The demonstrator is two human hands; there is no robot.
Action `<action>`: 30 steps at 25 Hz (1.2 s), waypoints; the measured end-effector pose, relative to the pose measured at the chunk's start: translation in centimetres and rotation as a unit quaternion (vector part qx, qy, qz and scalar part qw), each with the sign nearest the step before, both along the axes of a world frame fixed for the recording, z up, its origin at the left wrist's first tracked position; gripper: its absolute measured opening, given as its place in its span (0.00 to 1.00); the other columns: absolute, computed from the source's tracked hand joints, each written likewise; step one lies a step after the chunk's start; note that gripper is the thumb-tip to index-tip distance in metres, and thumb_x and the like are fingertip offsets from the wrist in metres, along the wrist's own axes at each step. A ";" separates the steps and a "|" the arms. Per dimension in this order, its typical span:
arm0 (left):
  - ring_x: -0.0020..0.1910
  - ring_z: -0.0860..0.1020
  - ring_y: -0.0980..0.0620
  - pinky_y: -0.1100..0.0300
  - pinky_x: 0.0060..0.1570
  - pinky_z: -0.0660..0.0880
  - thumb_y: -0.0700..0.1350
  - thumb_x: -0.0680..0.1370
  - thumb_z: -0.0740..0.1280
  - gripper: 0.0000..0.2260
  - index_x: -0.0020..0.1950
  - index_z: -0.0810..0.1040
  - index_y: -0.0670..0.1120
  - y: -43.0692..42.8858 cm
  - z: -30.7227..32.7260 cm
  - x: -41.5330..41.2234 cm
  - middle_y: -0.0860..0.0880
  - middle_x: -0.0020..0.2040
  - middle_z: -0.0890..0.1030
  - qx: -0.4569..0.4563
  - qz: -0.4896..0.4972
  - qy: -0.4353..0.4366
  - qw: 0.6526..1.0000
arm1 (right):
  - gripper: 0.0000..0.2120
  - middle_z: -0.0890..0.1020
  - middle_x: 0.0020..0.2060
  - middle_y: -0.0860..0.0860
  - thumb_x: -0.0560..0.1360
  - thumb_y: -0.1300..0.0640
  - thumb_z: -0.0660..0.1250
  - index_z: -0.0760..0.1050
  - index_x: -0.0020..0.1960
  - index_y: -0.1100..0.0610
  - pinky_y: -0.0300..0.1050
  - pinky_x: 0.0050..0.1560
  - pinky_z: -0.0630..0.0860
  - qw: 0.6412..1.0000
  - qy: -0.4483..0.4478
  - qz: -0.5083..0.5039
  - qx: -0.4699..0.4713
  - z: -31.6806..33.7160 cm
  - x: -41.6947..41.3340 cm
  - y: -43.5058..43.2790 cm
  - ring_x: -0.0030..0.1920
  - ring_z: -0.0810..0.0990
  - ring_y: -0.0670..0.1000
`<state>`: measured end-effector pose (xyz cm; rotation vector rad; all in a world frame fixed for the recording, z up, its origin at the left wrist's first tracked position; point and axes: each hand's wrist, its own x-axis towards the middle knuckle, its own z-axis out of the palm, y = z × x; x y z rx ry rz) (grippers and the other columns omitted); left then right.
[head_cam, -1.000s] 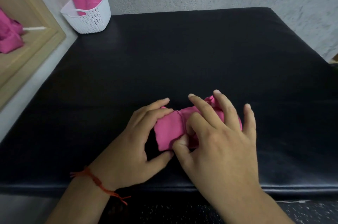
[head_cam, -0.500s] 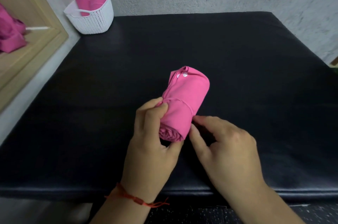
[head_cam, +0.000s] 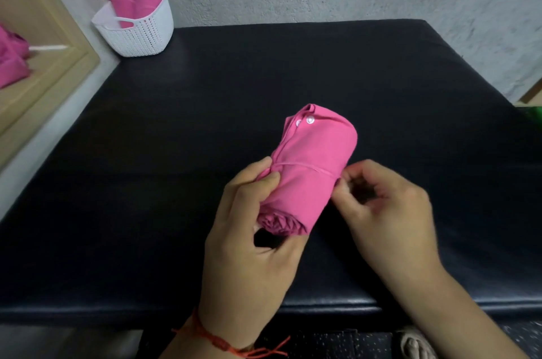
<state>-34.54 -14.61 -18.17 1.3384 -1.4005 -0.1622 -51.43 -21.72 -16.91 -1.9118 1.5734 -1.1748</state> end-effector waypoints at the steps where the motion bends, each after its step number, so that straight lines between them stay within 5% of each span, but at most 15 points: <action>1: 0.69 0.78 0.47 0.51 0.55 0.83 0.36 0.66 0.85 0.28 0.64 0.80 0.41 0.0 0.0 -0.1 0.48 0.71 0.77 0.003 -0.007 -0.001 1.000 | 0.07 0.83 0.36 0.42 0.76 0.54 0.76 0.80 0.41 0.48 0.51 0.40 0.79 1.000 0.003 -0.013 0.007 0.2 -0.6 -0.3 0.36 0.82 0.46; 4: 0.69 0.78 0.48 0.51 0.55 0.83 0.34 0.67 0.84 0.29 0.66 0.80 0.42 -0.2 -0.1 0.2 0.49 0.71 0.76 0.015 -0.023 -0.019 0.999 | 0.07 0.81 0.33 0.47 0.74 0.58 0.76 0.80 0.39 0.52 0.47 0.36 0.76 0.999 -0.033 0.007 0.015 0.8 -1.1 -0.1 0.32 0.78 0.46; 8: 0.72 0.76 0.48 0.49 0.58 0.82 0.32 0.69 0.82 0.29 0.67 0.79 0.43 -0.8 -0.4 1.4 0.49 0.72 0.76 0.016 -0.055 -0.024 0.998 | 0.10 0.73 0.31 0.57 0.77 0.69 0.70 0.80 0.38 0.60 0.40 0.32 0.66 0.936 -0.267 0.157 0.167 1.8 -0.5 0.5 0.32 0.67 0.49; 12: 0.73 0.75 0.52 0.53 0.67 0.78 0.31 0.70 0.80 0.27 0.67 0.80 0.43 -1.1 -0.2 2.6 0.48 0.72 0.75 0.028 -0.065 -0.113 0.991 | 0.04 0.62 0.27 0.51 0.77 0.60 0.71 0.79 0.43 0.58 0.41 0.27 0.50 0.842 -0.296 0.278 0.355 3.8 -0.6 0.6 0.27 0.56 0.47; 16: 0.73 0.74 0.51 0.55 0.70 0.75 0.31 0.71 0.79 0.26 0.68 0.80 0.42 -0.9 0.1 3.2 0.47 0.72 0.76 -0.007 -0.085 -0.184 0.979 | 0.06 0.60 0.26 0.47 0.77 0.55 0.69 0.82 0.45 0.57 0.37 0.25 0.52 0.798 -0.429 0.197 0.374 4.6 -1.8 -0.8 0.27 0.55 0.45; 18: 0.72 0.76 0.49 0.54 0.65 0.79 0.32 0.70 0.80 0.27 0.67 0.80 0.43 -1.0 0.4 2.9 0.47 0.71 0.77 -0.008 -0.067 -0.112 0.991 | 0.07 0.60 0.25 0.48 0.78 0.54 0.69 0.81 0.44 0.56 0.37 0.24 0.54 0.808 -0.427 0.202 0.353 4.4 -1.9 -0.8 0.26 0.56 0.45; 21: 0.67 0.80 0.48 0.56 0.59 0.81 0.40 0.70 0.81 0.26 0.66 0.78 0.47 -1.0 1.5 1.9 0.50 0.68 0.80 0.041 -0.057 0.110 0.991 | 0.09 0.63 0.21 0.53 0.79 0.52 0.70 0.79 0.44 0.57 0.40 0.25 0.60 0.846 -0.354 0.270 0.293 3.5 -1.0 0.1 0.23 0.58 0.48; 27: 0.58 0.85 0.43 0.50 0.49 0.83 0.46 0.70 0.82 0.20 0.60 0.82 0.48 -1.4 1.9 1.8 0.45 0.58 0.85 0.128 -0.074 0.423 0.894 | 0.04 0.77 0.25 0.54 0.83 0.56 0.70 0.82 0.54 0.48 0.40 0.31 0.68 0.928 -0.115 0.269 0.231 0.9 -1.6 -0.6 0.25 0.70 0.49; 30: 0.58 0.84 0.43 0.49 0.50 0.83 0.46 0.70 0.83 0.21 0.60 0.82 0.48 -1.9 1.8 2.0 0.45 0.58 0.85 0.163 -0.100 0.402 0.896 | 0.08 0.84 0.35 0.54 0.83 0.61 0.68 0.82 0.49 0.49 0.42 0.33 0.71 0.950 -0.112 0.194 0.218 1.3 -1.9 -1.2 0.30 0.78 0.51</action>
